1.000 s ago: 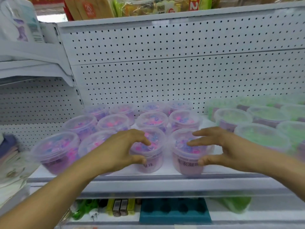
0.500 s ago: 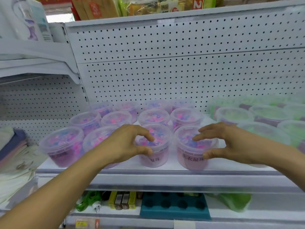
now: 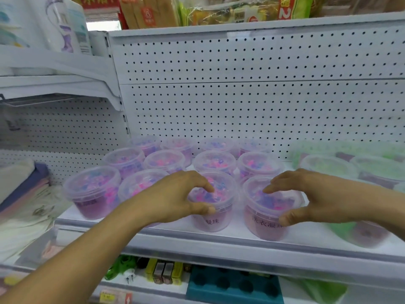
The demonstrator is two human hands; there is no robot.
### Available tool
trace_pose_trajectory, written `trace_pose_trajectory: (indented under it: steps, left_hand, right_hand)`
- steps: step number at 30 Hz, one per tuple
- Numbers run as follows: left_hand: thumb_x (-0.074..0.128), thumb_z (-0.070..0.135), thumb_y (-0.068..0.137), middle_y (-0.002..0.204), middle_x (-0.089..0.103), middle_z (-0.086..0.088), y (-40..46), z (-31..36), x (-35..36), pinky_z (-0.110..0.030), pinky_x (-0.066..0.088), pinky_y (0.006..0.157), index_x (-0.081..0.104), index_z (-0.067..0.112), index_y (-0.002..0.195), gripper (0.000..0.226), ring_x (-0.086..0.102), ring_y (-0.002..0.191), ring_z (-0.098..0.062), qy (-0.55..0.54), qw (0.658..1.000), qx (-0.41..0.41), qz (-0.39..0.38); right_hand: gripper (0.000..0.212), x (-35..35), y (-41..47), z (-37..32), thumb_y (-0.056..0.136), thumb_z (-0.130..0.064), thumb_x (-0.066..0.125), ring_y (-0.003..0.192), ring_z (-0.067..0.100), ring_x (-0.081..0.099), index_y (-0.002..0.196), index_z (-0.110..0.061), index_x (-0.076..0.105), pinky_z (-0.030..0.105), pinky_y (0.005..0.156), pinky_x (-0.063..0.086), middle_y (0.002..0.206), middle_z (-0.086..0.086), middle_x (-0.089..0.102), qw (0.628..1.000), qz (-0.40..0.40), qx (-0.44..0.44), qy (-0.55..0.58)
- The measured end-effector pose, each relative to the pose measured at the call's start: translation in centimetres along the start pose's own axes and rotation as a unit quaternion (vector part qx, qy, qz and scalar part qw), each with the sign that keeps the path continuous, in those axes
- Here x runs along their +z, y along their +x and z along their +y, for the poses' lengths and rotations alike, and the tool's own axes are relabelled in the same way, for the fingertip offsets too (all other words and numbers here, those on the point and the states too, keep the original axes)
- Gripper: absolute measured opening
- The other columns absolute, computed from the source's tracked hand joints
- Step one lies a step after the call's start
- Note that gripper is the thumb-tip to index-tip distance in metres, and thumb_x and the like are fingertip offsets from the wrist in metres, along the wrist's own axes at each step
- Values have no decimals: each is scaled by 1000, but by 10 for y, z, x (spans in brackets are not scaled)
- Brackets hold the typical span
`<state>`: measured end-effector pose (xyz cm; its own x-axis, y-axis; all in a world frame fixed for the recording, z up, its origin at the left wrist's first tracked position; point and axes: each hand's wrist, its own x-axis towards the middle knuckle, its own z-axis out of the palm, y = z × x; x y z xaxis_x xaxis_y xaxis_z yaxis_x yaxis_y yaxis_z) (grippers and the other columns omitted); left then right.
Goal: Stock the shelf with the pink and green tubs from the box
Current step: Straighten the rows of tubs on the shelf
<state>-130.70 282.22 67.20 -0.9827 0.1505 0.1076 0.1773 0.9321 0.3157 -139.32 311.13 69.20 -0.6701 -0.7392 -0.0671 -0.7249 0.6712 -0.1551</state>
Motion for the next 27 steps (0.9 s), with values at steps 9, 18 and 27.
trace_pose_trajectory:
  steps: [9,18,27]
  left_hand:
    - [61,65,77,153,32,6,45,29,3,-28,14,114,28,24,148,88,20,142,-9,43,991,114,-62]
    - [37,94,56,108,59,4,81,40,16,-42,35,102,64,26,108,89,48,107,-16,102,973,161,-132]
    - [39,96,52,84,62,6,93,43,9,-42,50,86,55,32,84,74,61,78,-19,56,977,87,-187]
  right_hand:
    - [78,9,-2,-9,56,-73,71,115,-20,32,121,-66,29,13,93,29,130,-45,15,997,12,48,62]
    - [80,25,-24,-13,52,-80,64,134,-12,15,121,-71,24,22,110,23,141,-39,11,987,84,93,102]
    - [99,22,-19,-8,52,-72,74,125,-11,32,137,-51,27,15,100,27,136,-35,30,973,65,148,166]
